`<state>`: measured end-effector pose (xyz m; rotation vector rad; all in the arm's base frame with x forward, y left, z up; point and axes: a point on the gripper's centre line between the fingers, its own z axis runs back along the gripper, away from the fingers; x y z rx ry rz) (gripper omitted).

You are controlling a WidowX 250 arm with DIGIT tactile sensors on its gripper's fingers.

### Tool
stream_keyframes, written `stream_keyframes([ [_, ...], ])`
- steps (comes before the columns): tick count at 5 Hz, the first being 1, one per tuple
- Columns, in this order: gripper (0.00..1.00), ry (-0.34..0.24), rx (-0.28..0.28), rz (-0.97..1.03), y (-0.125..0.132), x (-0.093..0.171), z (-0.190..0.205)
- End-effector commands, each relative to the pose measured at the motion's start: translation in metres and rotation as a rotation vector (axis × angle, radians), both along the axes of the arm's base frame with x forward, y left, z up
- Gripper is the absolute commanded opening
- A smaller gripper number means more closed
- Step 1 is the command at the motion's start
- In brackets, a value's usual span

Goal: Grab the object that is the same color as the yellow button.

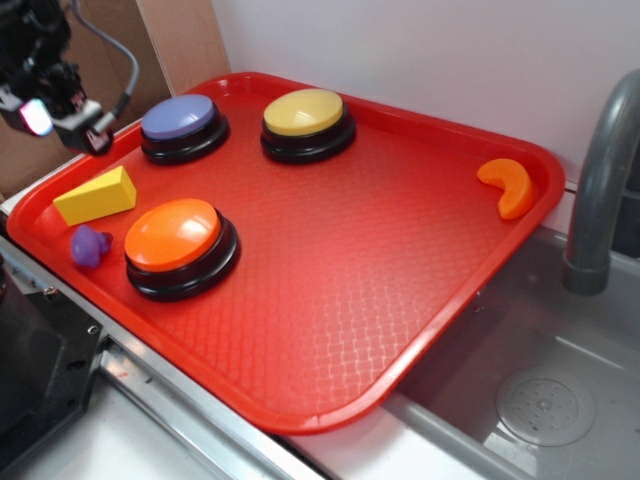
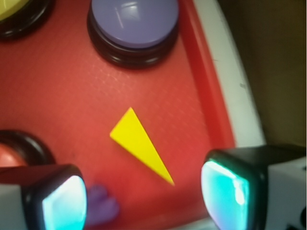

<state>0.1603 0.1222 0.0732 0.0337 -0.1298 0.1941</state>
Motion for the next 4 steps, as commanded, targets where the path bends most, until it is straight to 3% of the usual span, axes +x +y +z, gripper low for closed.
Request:
stream_keyframes([
  [1,1.00,0.029,-0.063,-0.032,0.006,0.008,-0.040],
  [2,1.00,0.052,-0.075,-0.068,0.000,0.011,-0.052],
  [3,0.00,0.028,-0.061,-0.065,-0.004,0.010,-0.051],
  [4,0.00,0.023,-0.039,-0.049,-0.003,0.011,-0.041],
])
